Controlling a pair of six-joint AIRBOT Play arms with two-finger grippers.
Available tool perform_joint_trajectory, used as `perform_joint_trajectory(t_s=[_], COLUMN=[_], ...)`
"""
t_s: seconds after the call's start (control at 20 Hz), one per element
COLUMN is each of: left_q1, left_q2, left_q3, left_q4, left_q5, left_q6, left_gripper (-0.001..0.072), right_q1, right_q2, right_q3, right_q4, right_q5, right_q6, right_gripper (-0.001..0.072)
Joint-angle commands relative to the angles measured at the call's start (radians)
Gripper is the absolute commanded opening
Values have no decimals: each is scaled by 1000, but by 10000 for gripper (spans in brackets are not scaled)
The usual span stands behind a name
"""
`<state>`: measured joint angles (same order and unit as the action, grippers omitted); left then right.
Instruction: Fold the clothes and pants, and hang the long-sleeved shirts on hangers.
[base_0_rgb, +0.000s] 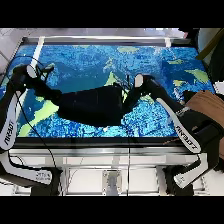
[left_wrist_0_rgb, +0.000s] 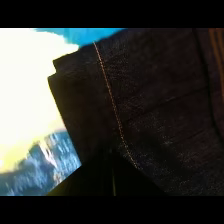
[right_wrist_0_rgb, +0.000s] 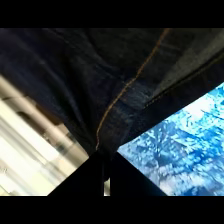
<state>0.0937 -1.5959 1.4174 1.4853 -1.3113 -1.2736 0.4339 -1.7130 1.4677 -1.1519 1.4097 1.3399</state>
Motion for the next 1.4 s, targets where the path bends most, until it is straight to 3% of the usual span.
perform_joint_trajectory(t_s=[0.0,0.3,0.35,0.4,0.45,0.5,0.55,0.65,0.75,0.85,0.9,0.95,1.0,1.05,1.1,1.2,1.25,1.3,1.35], left_q1=[0,0,0,0,0,0,0,8,12,12,12,12,12,12,12,12,12,12,12], left_q2=[2,2,2,3,10,25,53,144,264,378,428,466,499,521,538,550,549,549,549], left_q3=[-74,-106,-106,-105,-105,-105,-105,-103,-103,-103,-103,-103,-103,-103,-103,-103,-103,-103,-103], left_q4=[50,48,48,48,48,48,48,48,48,48,47,47,48,48,48,48,48,48,48], left_q5=[-6,-2,-14,-20,-21,-16,-8,36,98,147,165,177,183,183,183,182,182,182,182], left_q6=[1,-20,-20,-20,-21,-21,-21,-49,-58,-59,-67,-79,-87,-89,-89,-89,-89,-91,-114], left_gripper=[26,31,101,442,691,691,691,691,691,691,691,691,691,691,691,691,691,691,691], right_q1=[16,16,15,15,14,8,2,-30,-83,-157,-191,-223,-254,-301,-352,-460,-493,-505,-500], right_q2=[-10,-51,-51,-50,-46,-37,-24,16,75,148,167,167,150,115,68,-48,-102,-139,-165], right_q3=[-109,-111,-108,-97,-83,-59,-30,43,108,132,130,130,130,130,130,129,130,129,129], right_q4=[4,24,29,30,29,26,17,-19,-85,-134,-131,-119,-112,-59,65,372,513,584,582], right_q5=[-167,-234,-241,-239,-223,-197,-155,-60,-56,-245,-364,-468,-515,-477,-367,-89,15,37,5], right_q6=[12,12,12,12,12,12,12,11,-5,-98,-95,-59,79,252,262,120,85,65,45], right_gripper=[11,15,17,62,196,327,353,353,350,323,310,310,332,543,623,558,560,571,633])
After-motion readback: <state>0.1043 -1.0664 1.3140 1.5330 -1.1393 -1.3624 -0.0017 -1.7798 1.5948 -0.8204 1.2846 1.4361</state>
